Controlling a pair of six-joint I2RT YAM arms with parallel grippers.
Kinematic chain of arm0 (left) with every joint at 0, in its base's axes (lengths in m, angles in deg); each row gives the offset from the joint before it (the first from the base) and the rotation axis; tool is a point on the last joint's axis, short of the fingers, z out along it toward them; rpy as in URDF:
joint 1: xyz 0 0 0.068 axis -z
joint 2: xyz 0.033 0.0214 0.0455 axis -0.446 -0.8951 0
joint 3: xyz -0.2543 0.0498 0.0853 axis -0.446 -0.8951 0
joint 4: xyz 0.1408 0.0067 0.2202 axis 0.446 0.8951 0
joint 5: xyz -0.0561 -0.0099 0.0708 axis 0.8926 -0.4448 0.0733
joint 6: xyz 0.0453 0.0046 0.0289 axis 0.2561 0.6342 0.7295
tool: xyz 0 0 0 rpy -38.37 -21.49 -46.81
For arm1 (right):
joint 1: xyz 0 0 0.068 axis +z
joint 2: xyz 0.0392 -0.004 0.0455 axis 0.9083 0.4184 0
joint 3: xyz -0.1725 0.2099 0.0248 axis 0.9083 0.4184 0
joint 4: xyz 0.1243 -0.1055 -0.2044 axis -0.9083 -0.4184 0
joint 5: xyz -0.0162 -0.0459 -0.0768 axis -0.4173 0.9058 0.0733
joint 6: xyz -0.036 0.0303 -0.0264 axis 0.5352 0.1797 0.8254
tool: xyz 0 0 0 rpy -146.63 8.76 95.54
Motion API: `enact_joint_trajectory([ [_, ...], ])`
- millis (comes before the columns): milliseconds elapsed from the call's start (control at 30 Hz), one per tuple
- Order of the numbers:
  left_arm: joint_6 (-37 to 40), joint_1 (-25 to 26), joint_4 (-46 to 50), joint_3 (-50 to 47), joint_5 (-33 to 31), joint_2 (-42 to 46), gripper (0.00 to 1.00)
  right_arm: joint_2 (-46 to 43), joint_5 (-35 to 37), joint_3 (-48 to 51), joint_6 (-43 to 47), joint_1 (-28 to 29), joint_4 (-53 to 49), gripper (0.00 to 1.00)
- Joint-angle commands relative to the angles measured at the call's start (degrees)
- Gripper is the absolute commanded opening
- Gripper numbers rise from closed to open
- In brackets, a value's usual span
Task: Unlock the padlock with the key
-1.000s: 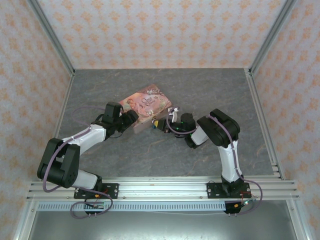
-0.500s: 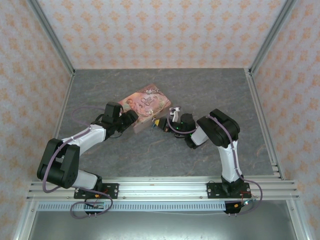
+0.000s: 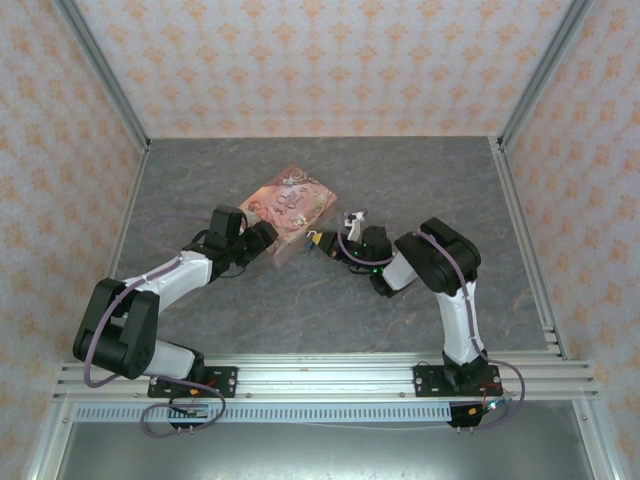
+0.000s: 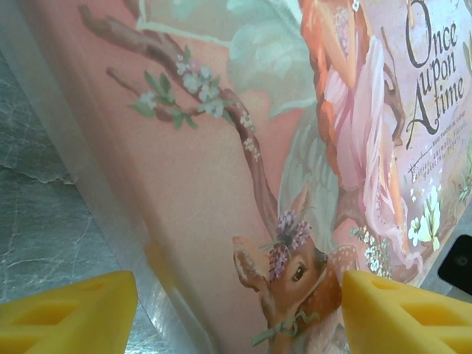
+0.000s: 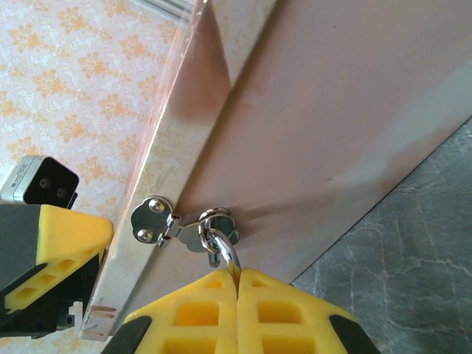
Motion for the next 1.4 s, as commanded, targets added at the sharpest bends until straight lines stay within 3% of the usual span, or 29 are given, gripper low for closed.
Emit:
enact_joint_trajectory([
  [0,0.17,0.06,5.07,-2.11,-1.87,0.55,0.72,-1.94,1.05,-2.61,-0.75,-1.29,3.80,0.00],
  [100,0.31,0.04,5.17,-2.14,-2.12,0.62,0.73,-1.93,-1.28,-3.32,-0.03,-1.21,2.69,0.00],
  [1133,1.65,-2.08,6.70,-4.63,-1.98,3.35,0.77,-3.75,3.41,-5.56,-2.13,-3.81,-1.77,0.00],
  [1233,1.59,-3.02,6.40,-4.92,-0.84,5.36,0.80,-6.54,3.37,-3.20,-0.13,-4.40,-3.92,0.00],
  [1367,3.31,-3.76,8.27,-3.66,-0.51,10.41,0.93,-14.62,3.02,1.82,4.66,-4.69,-11.63,0.00],
])
